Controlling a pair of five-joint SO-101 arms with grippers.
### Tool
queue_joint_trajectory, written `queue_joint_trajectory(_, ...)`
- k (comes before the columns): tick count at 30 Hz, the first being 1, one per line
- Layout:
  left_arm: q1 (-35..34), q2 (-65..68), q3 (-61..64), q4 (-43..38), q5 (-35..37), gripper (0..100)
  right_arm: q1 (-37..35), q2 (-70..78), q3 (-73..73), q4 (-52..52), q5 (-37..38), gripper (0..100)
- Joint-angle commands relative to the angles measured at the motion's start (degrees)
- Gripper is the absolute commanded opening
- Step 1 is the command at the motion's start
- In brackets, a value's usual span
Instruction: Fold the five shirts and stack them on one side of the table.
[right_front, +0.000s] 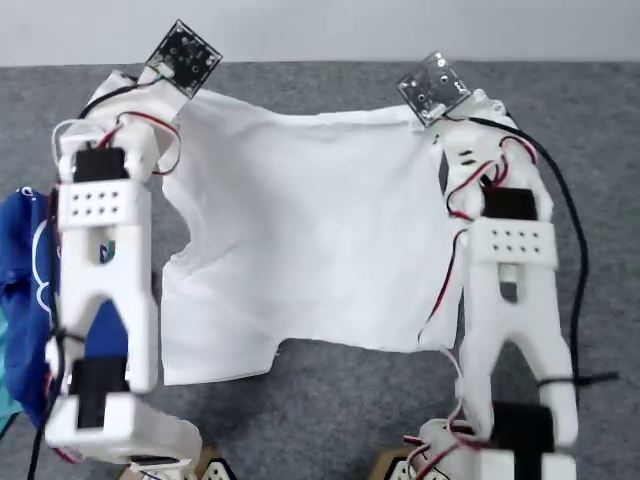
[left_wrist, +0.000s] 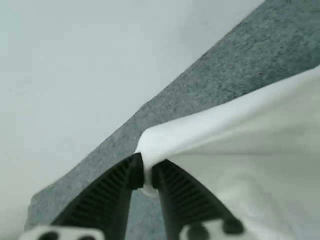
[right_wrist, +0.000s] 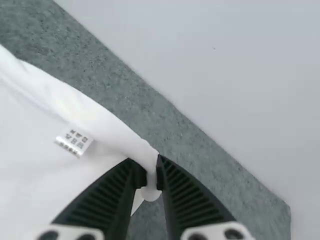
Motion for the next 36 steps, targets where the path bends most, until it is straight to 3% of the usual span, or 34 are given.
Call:
queue_joint_trajectory(1,-0.2,7.5,-10.4,-1.8,-0.4,0,-0.5,4.4,-2.4,-7.1,0.5,0.9)
queue_joint_trajectory(7,-0.2,21.7,-29.1,5.4,-0.4,0,-0.3,15.4,-15.0,-6.3,0.5,0.9)
queue_joint_trajectory(14,2.7,31.6,-45.9,27.1,-0.4,0,-1.7,21.2,-25.3,9.5,0.2,0.9)
queue_joint_trajectory(25,4.9,35.2,-56.8,54.4,-0.7,0,-1.8,21.3,-25.2,32.0,0.1,0.9)
queue_joint_trajectory(30,3.7,31.1,-49.5,54.8,-0.7,0,-1.8,21.1,-25.3,40.4,0.1,0.9)
queue_joint_trajectory(36,4.5,17.3,-25.0,54.7,-5.0,0,-1.9,21.1,-25.4,49.8,0.1,0.9)
